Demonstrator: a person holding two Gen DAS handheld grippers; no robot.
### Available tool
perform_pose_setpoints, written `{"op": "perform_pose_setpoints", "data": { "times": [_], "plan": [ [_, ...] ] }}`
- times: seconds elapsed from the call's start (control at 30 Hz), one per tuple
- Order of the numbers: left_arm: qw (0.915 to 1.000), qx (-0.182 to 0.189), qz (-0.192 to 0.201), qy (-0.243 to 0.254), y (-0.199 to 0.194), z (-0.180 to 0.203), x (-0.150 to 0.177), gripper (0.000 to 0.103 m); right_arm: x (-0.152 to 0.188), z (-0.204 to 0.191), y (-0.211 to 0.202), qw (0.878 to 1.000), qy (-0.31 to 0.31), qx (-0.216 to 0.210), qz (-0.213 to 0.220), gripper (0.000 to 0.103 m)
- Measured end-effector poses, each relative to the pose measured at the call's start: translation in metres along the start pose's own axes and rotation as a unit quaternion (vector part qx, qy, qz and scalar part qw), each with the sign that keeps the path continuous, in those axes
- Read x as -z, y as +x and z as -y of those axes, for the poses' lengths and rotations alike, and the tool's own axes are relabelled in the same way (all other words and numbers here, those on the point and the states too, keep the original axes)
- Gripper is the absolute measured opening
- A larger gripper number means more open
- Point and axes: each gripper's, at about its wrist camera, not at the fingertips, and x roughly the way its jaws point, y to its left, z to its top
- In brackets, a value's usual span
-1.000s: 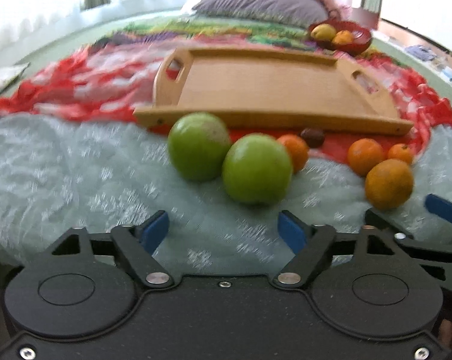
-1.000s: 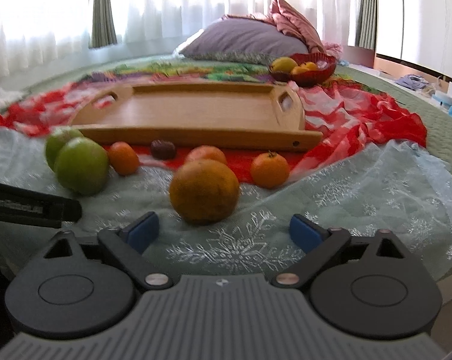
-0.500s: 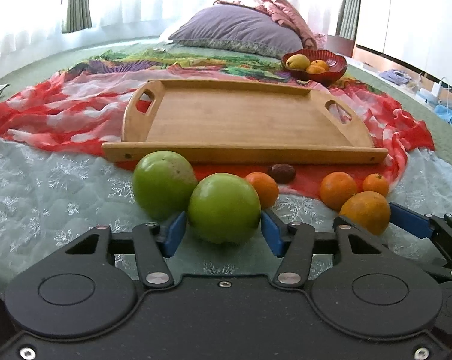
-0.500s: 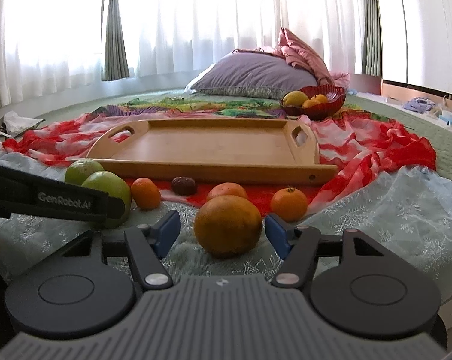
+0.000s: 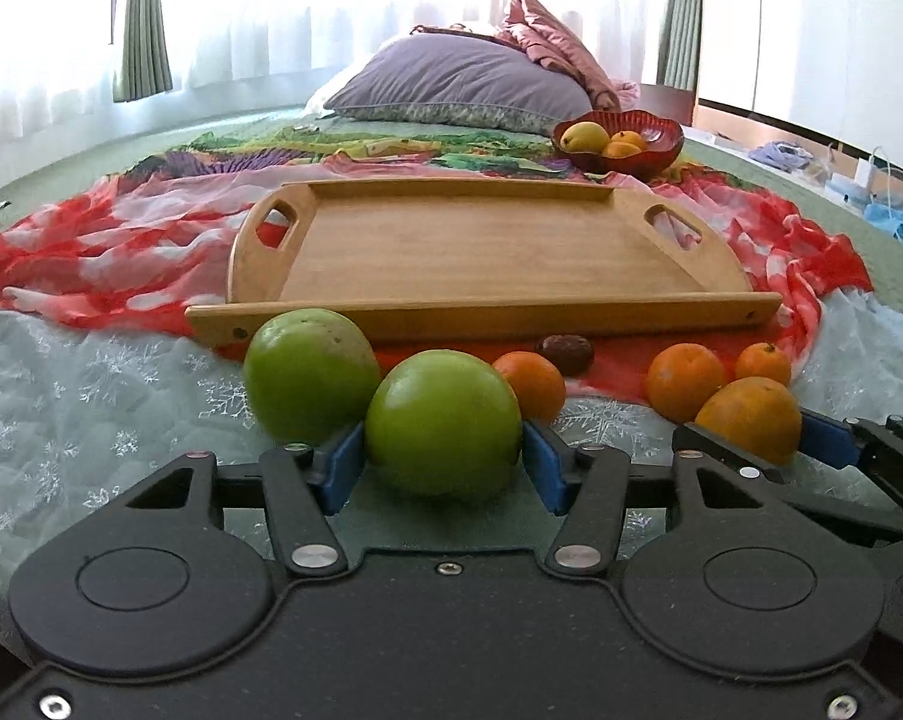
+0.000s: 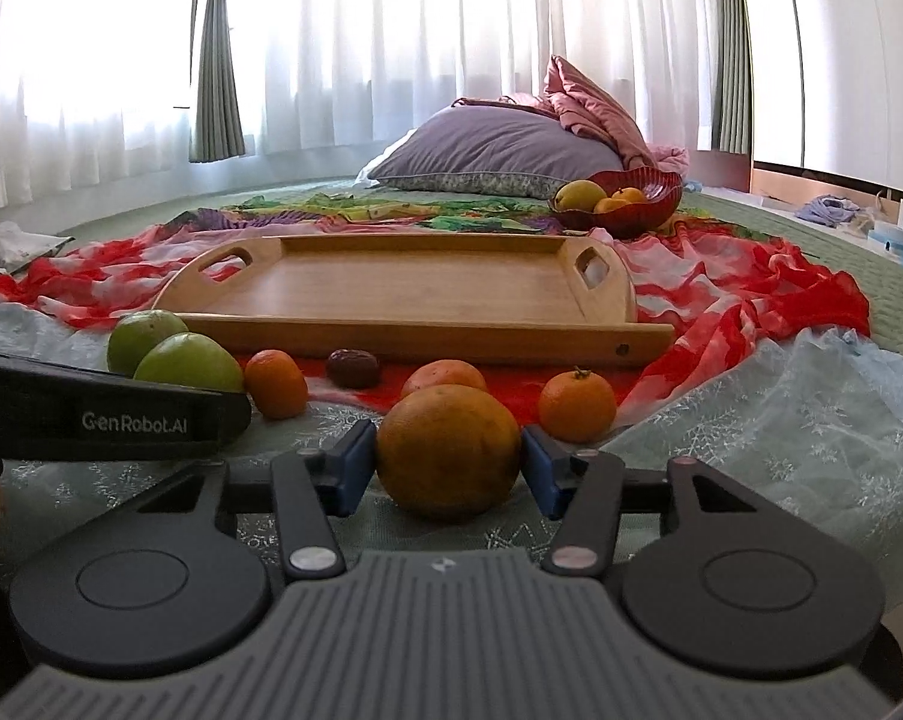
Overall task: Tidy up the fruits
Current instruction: 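Grasp the green apple with the left gripper while the right gripper grasps the large orange, then carry the green apple and large orange over the bamboo tray with both grippers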
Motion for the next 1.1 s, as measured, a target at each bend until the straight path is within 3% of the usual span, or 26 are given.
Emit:
{"op": "perform_pose_setpoints", "data": {
  "times": [0.63,0.8,1.1],
  "plan": [
    [0.998,-0.019,0.058,0.016,-0.037,0.002,-0.006,0.053,-0.004,0.006,-0.017,1.0,0.004,0.004,0.009,0.054],
    [0.9971,-0.009,0.072,0.022,-0.038,-0.01,-0.031,0.053,-0.02,0.016,-0.021,1.0,0.006,0.004,0.024,0.054],
    [0.9975,0.008,0.07,0.006,-0.013,-0.035,-0.109,0.053,-0.095,0.052,0.014,0.999,0.037,0.004,0.026,0.054]
  ]
}}
